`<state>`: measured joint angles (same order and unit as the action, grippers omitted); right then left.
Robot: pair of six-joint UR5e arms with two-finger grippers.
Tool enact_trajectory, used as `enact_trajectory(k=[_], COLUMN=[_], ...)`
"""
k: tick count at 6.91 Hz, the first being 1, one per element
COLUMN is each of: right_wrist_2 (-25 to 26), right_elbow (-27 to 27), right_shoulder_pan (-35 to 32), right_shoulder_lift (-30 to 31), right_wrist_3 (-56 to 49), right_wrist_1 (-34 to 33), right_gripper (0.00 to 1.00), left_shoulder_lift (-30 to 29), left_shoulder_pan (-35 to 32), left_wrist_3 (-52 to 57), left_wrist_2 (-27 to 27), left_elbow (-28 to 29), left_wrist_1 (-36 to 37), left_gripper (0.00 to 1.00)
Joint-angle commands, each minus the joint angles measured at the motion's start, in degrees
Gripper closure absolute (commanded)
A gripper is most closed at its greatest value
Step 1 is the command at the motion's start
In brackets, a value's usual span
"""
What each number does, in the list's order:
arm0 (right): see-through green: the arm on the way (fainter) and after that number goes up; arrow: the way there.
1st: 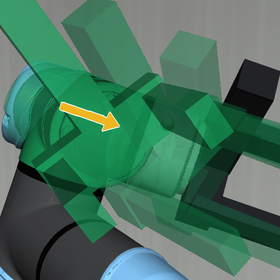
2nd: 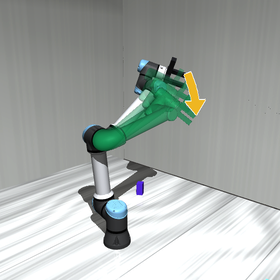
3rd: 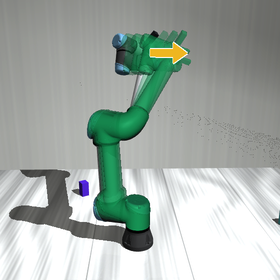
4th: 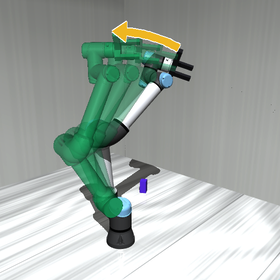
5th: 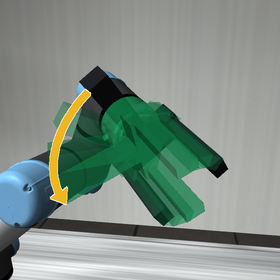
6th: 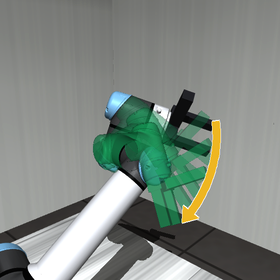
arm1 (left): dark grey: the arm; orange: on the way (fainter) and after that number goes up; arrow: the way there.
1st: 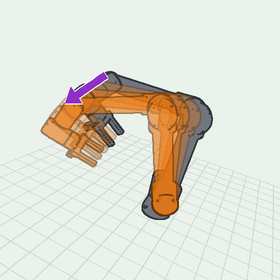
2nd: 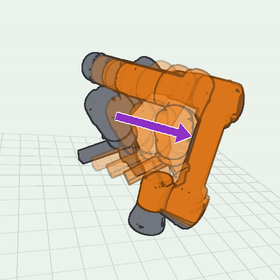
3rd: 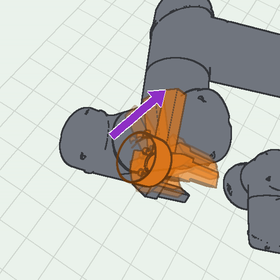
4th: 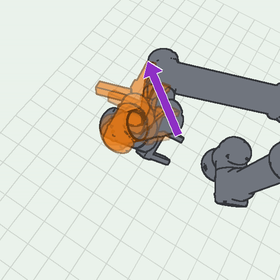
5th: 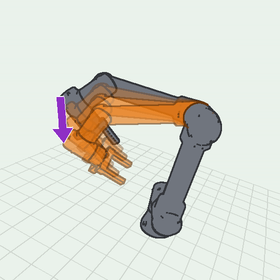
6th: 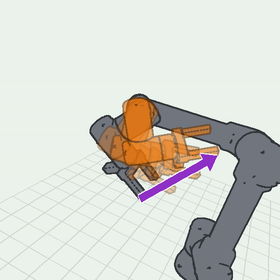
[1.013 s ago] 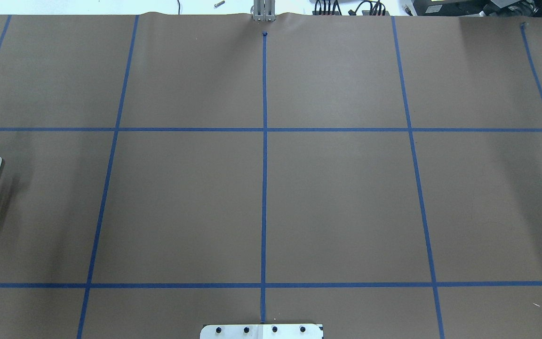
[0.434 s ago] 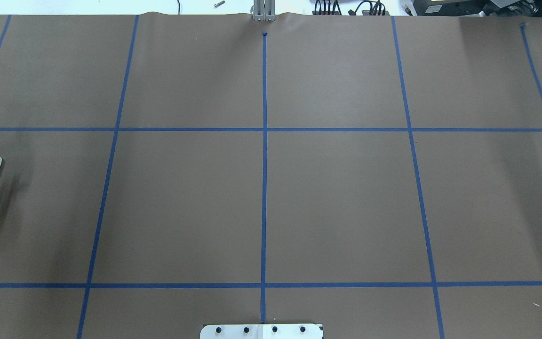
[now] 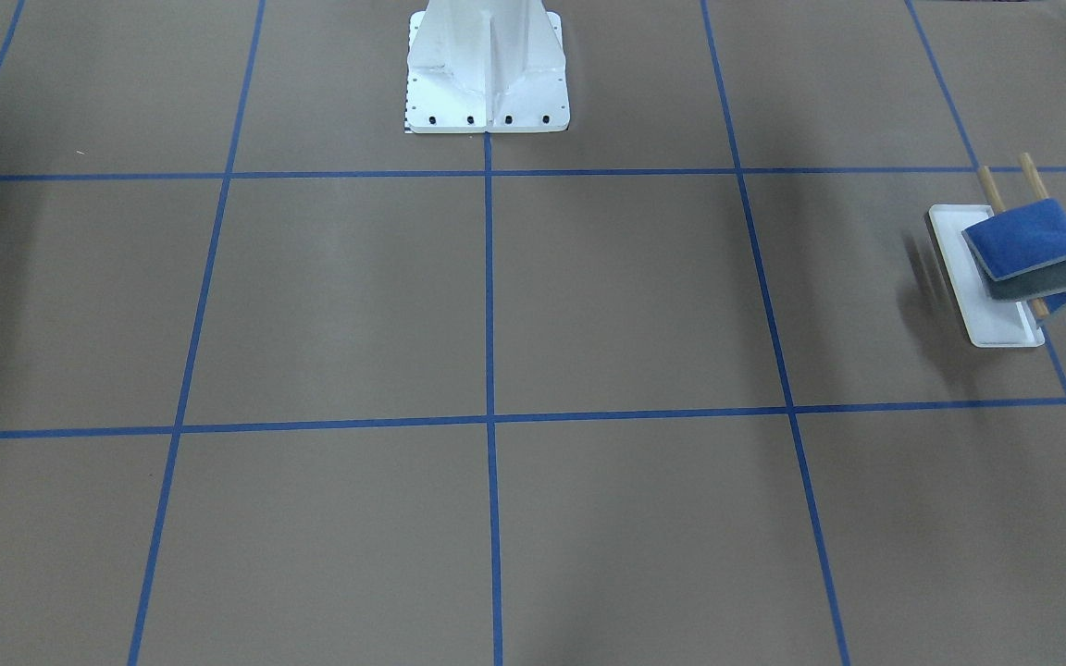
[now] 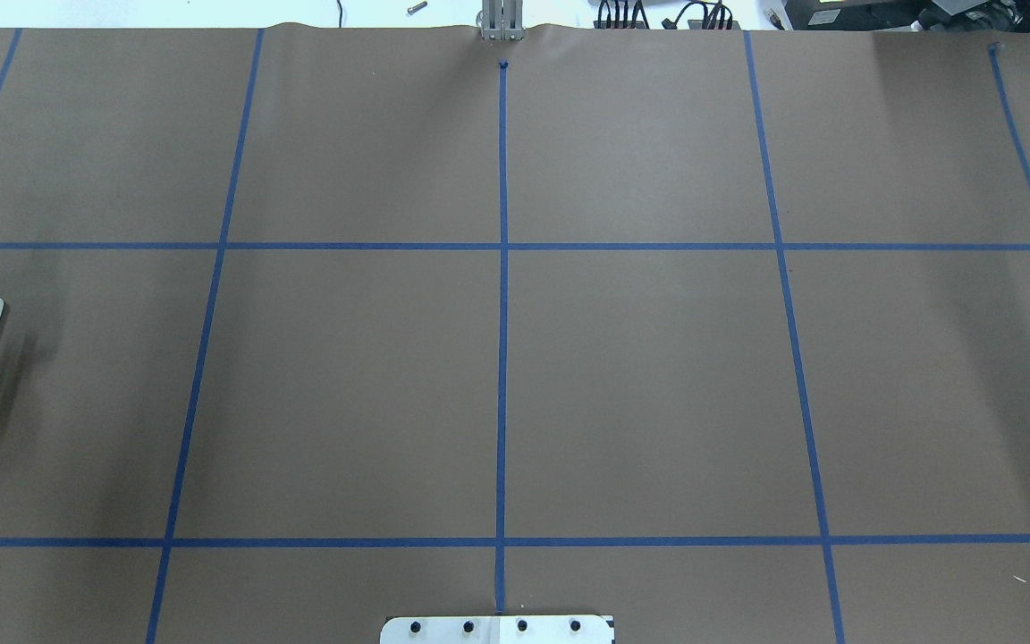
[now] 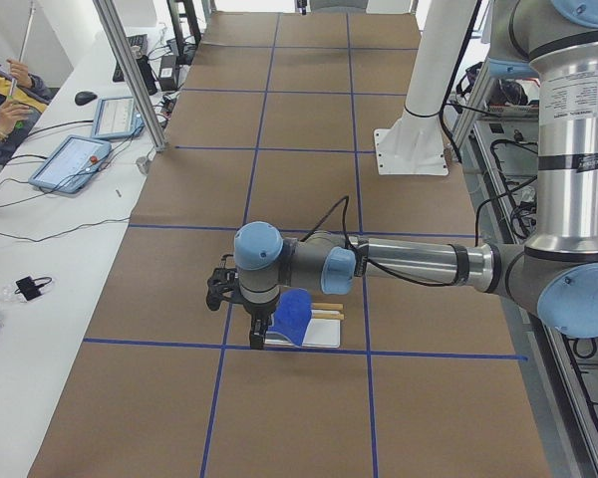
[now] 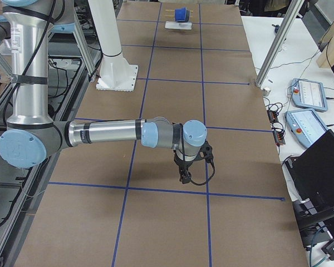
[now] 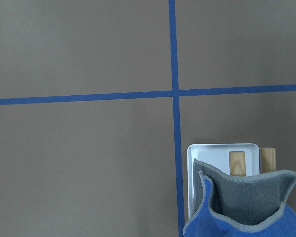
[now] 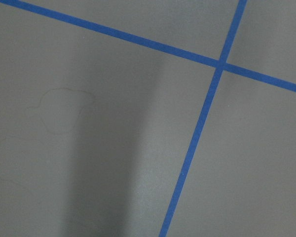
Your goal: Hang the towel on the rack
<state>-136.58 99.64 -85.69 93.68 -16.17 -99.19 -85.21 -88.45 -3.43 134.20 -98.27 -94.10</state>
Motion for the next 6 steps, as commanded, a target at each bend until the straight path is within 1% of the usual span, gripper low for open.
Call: enact_trajectory(k=[1,2,6], right_wrist_2=[-0.09,-0.17,0.09], right_elbow=[0.38,-0.49,2.56], right_shoulder_pan=[0.0,0.08,0.0], right_shoulder_lift=[-0.34,-0.43,-0.96], right_wrist_3=[0.44,0.43,0.35], right_wrist_1=[0.05,0.14,0.14], right_gripper=[0.0,0.0,0.0], left_shoulder_lift=[-0.22,-0.13,-0.13], left_shoulder_pan=[-0.06,-0.15,-0.06], left_wrist_3=[0.18,0.18,0.01], left_wrist_2=[2.21,2.12,1.77], left_elbow=[0.35,0.27,1.15], left_wrist_1=[0.14,0.14,0.32], left_gripper=[0.02,0.02,0.02])
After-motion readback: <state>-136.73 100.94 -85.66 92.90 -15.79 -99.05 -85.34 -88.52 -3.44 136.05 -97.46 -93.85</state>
